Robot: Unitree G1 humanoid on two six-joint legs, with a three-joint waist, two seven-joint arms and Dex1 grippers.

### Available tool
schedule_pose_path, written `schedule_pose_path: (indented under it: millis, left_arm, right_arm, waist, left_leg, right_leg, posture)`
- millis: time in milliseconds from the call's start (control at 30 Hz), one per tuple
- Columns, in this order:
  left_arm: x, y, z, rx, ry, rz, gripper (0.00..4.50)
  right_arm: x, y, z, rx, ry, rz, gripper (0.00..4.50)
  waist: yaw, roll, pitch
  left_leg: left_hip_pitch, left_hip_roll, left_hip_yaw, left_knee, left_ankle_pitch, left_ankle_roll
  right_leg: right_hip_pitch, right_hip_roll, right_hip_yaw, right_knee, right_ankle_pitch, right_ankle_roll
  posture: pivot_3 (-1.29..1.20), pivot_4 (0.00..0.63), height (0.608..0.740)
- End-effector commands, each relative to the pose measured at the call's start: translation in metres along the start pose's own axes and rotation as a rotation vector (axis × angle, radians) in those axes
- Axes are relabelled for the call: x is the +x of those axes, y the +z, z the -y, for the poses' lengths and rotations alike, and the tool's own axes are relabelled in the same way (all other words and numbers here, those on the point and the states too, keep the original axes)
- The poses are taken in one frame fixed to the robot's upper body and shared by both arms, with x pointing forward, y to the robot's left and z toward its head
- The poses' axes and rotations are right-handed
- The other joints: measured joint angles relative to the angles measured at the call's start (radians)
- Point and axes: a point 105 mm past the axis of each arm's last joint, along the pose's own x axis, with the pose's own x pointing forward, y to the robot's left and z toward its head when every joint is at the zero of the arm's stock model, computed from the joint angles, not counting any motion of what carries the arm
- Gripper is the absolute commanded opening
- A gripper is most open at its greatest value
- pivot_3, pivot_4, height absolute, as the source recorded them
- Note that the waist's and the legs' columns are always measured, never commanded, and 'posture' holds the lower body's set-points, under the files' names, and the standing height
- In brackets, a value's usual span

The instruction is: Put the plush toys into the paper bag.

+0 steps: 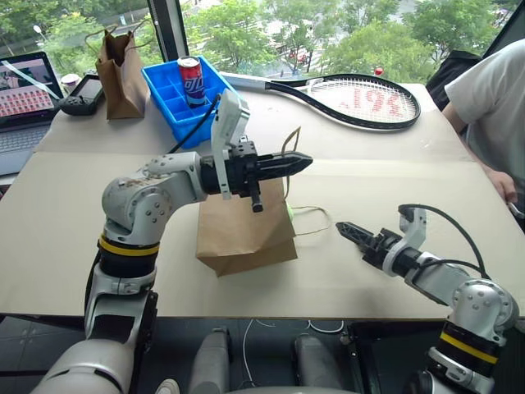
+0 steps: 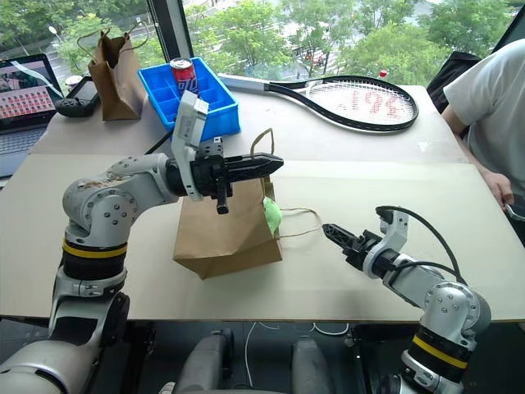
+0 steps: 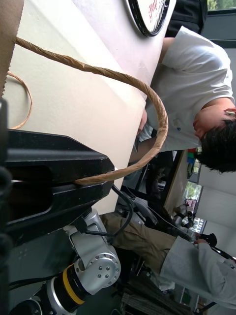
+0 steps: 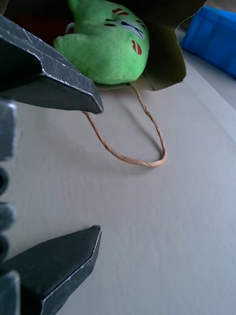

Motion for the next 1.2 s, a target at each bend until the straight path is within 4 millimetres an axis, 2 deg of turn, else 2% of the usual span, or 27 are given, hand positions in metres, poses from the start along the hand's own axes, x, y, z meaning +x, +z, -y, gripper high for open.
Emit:
schedule_pose_path:
  millis: [33,167,233,300,367,500,567,600,767,933,1067,1200]
  left_arm:
    - [0.000,0.013,0.003,0.050,-0.009,0.028,0.00]
    - [0.000,0.013,0.004,0.052,-0.008,0.030,0.00]
    - [0.000,0.013,0.004,0.054,-0.006,0.030,0.00]
    - [-0.001,0.013,0.003,0.055,-0.002,0.030,0.00]
    - [-0.002,0.013,0.002,0.058,0.006,0.028,0.00]
    - [-0.008,0.016,-0.005,0.079,0.043,0.023,0.00]
    - [-0.011,0.019,-0.010,0.096,0.064,0.019,0.00]
    - [-0.016,0.022,-0.015,0.112,0.088,0.016,0.00]
    - [-0.039,0.042,-0.040,0.203,0.205,0.013,0.00]
    - [-0.050,0.057,-0.053,0.265,0.273,0.036,0.00]
    - [-0.052,0.063,-0.057,0.285,0.291,0.051,0.00]
    - [-0.050,0.061,-0.057,0.284,0.282,0.052,0.00]
  right_arm:
    - [0.017,-0.011,-0.013,0.043,0.055,-0.032,4.02]
    - [0.036,-0.013,-0.022,0.090,0.087,-0.026,4.02]
    - [0.041,-0.010,-0.021,0.111,0.086,-0.005,3.62]
    - [0.043,-0.005,-0.024,0.137,0.110,0.023,3.08]
    - [0.042,0.002,-0.032,0.147,0.165,0.060,2.32]
    - [0.026,0.036,-0.058,0.145,0.336,0.216,0.98]
    - [0.018,0.047,-0.071,0.129,0.398,0.251,0.29]
    - [0.013,0.055,-0.083,0.101,0.443,0.273,0.04]
    - [-0.009,0.082,-0.140,-0.054,0.609,0.319,0.04]
    - [-0.020,0.090,-0.182,-0.177,0.695,0.299,0.04]
    - [-0.026,0.092,-0.202,-0.239,0.730,0.283,0.04]
    - [-0.030,0.092,-0.207,-0.280,0.721,0.269,0.04]
  waist:
    - [-0.002,0.000,0.000]
    - [-0.014,0.000,0.000]
    - [-0.016,0.000,0.000]
    - [-0.016,0.000,0.000]
    - [-0.014,0.000,0.000]
    - [-0.013,0.001,0.001]
    - [-0.013,0.001,0.001]
    - [-0.012,0.001,0.001]
    - [-0.014,0.003,0.002]
    - [-0.012,0.003,0.002]
    - [-0.005,0.003,0.002]
    - [0.001,0.003,0.002]
  left_leg:
    - [0.000,0.000,0.000,0.000,0.000,0.000]
    - [0.000,0.000,-0.001,0.000,0.000,0.000]
    - [0.001,0.000,-0.002,-0.001,0.000,0.000]
    - [0.001,0.000,-0.002,-0.001,0.000,0.000]
    - [0.001,0.000,-0.002,-0.001,0.000,0.000]
    - [-0.001,0.000,-0.002,-0.001,0.000,0.000]
    - [-0.001,0.000,-0.002,-0.001,0.000,0.000]
    - [-0.001,0.000,-0.002,-0.001,0.000,0.000]
    - [-0.001,0.000,-0.003,-0.001,0.000,0.000]
    - [-0.001,0.000,-0.003,-0.003,0.000,0.000]
    - [-0.003,0.000,-0.003,-0.003,0.000,0.000]
    - [-0.004,0.000,-0.003,-0.002,0.000,0.000]
  right_leg:
    - [0.000,0.000,0.000,0.000,0.000,0.000]
    - [0.000,0.001,0.000,0.000,0.000,0.000]
    - [0.000,0.002,0.000,0.001,0.000,0.000]
    - [0.000,0.002,0.000,0.001,0.000,0.000]
    - [0.000,0.002,0.000,0.001,0.000,0.000]
    - [-0.001,0.002,0.000,0.000,0.000,0.000]
    - [-0.001,0.002,0.000,0.000,0.000,0.000]
    - [-0.001,0.002,0.000,0.000,0.000,0.000]
    - [-0.001,0.002,0.000,0.001,0.000,0.000]
    - [-0.001,0.002,-0.001,0.000,-0.001,-0.001]
    - [-0.002,0.001,-0.001,-0.001,-0.001,-0.001]
    - [-0.002,0.001,-0.001,-0.001,-0.001,-0.001]
  posture:
    - [0.00,0.150,0.731]
    - [0.00,0.150,0.731]
    - [0.00,0.150,0.731]
    - [0.00,0.150,0.731]
    - [0.00,0.150,0.731]
    - [0.00,0.150,0.731]
    - [0.00,0.150,0.731]
    - [0.00,0.150,0.731]
    - [0.00,0.150,0.731]
    - [0.00,0.150,0.731]
    - [0.00,0.150,0.731]
    - [0.00,0.150,0.731]
